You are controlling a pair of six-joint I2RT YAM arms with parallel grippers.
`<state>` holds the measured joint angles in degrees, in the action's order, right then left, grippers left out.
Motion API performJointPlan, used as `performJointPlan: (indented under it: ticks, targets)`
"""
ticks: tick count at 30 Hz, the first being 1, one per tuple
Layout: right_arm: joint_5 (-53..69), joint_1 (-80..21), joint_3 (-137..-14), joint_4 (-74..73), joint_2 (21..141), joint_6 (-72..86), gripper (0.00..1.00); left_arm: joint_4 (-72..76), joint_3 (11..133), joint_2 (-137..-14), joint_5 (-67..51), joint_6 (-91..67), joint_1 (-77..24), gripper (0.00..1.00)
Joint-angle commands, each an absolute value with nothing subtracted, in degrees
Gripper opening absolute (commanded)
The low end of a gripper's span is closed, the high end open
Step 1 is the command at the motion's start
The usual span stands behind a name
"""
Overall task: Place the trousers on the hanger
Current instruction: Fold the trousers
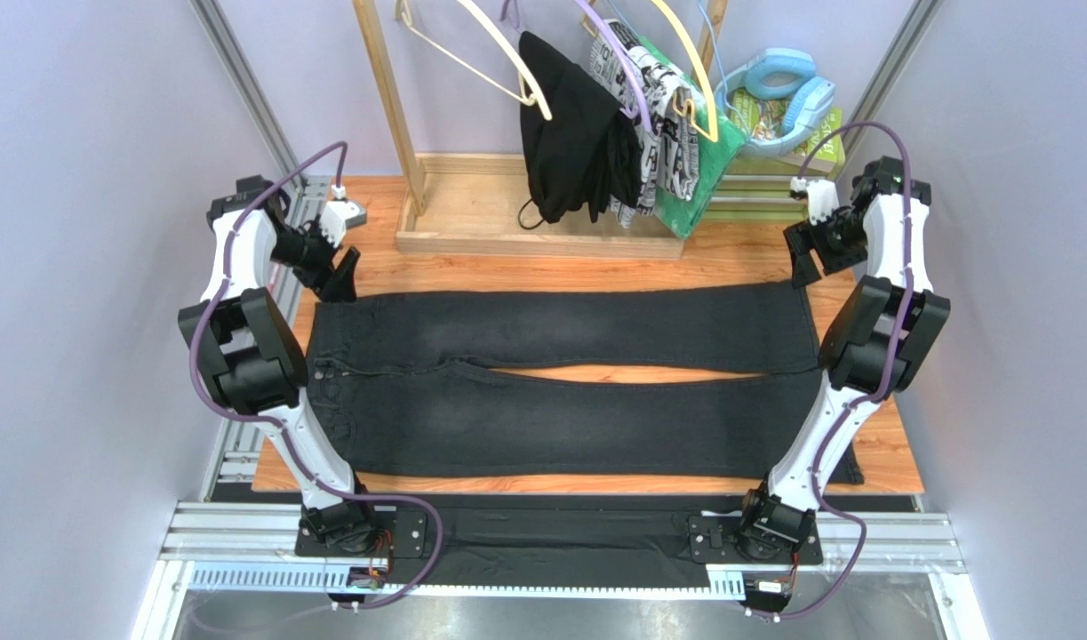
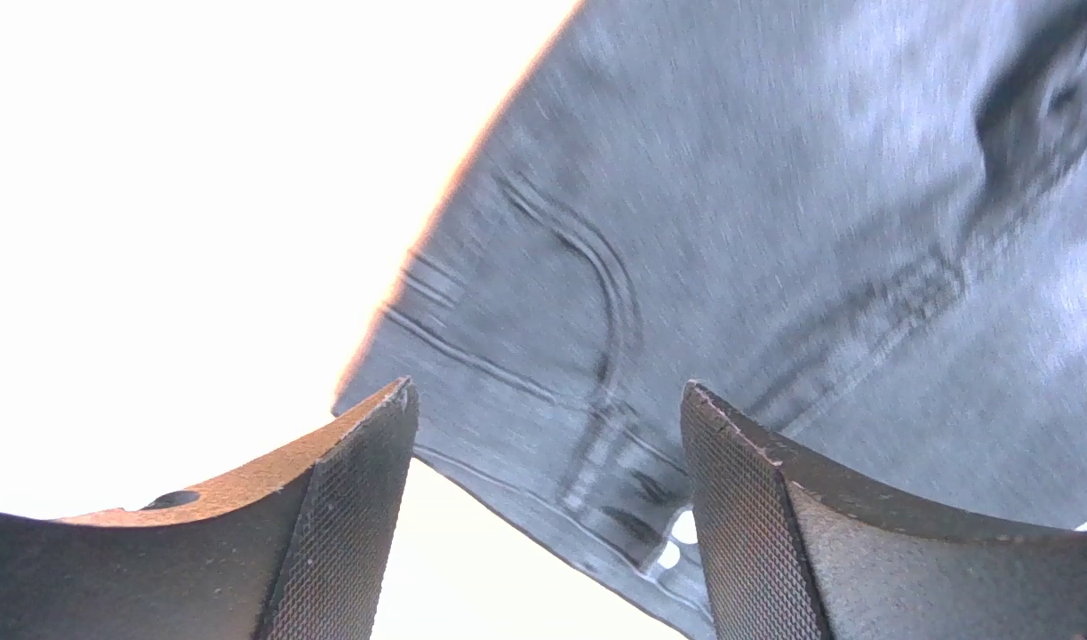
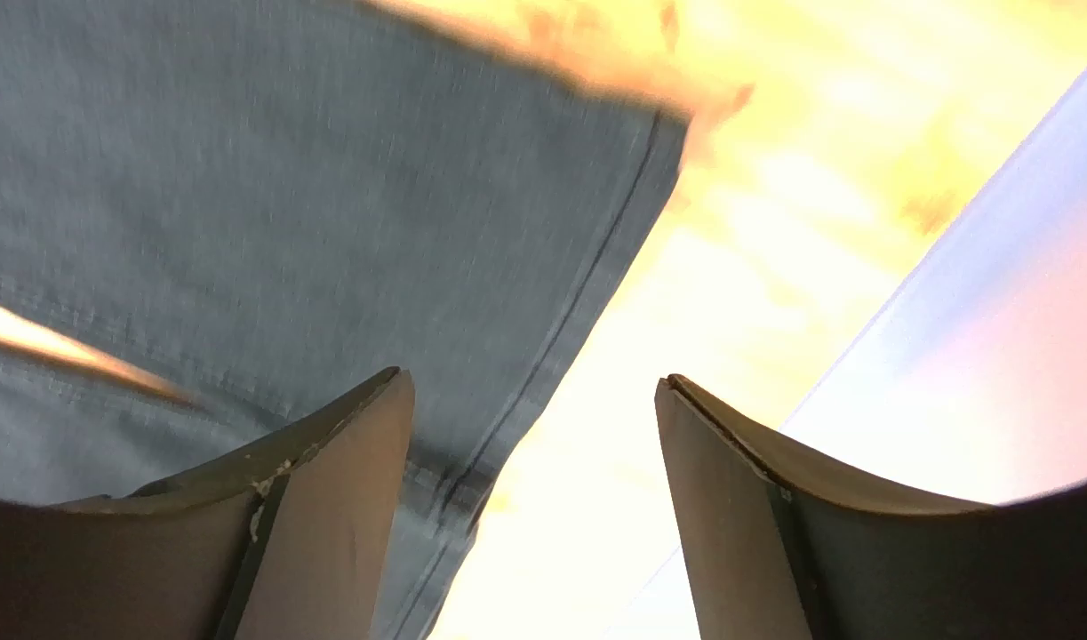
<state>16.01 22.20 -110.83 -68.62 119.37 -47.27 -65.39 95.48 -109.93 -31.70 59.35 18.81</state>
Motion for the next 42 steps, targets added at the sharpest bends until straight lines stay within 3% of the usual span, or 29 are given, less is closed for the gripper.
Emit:
performJointPlan:
  ticks: [1,10,19,22,23,31,32,42]
  targets:
    - [20.7,21.4,-117.8,-71.4,126.2,-49.7,0.72,-64.3,99.6,-112.4,-39.5,59.2,19.1,0.79]
    - [27.7,21.4,-124.4,-65.7,134.2,-56.0,0.72,-61.3,103.1,-116.1,-40.7,57.9,19.2,0.78]
    - [23.6,19.2,-126.4,-65.2,141.1,-64.7,0.72,-64.9,107.8,-121.5,-39.5,60.2,19.9,0.77]
    - [20.7,18.8,-125.3,-66.6,142.5,-67.6,0.61,-63.8,109.1,-123.4,-37.5,60.2,19.9,0.77]
    - [19.2,18.6,-124.9,-66.5,142.6,-68.0,0.52,-63.5,109.9,-124.4,-36.6,59.9,19.9,0.77]
    - [17.2,17.1,-122.7,-66.5,142.5,-69.2,0.14,-66.3,117.4,-131.4,-32.7,64.6,19.5,0.71]
    - [17.0,17.1,-122.7,-66.6,142.3,-69.4,0.0,-68.2,117.8,-131.8,-32.4,65.7,19.5,0.68]
    - [15.1,15.9,-122.5,-65.9,141.6,-67.9,0.0,-73.3,116.8,-136.1,-30.1,71.6,19.3,0.66]
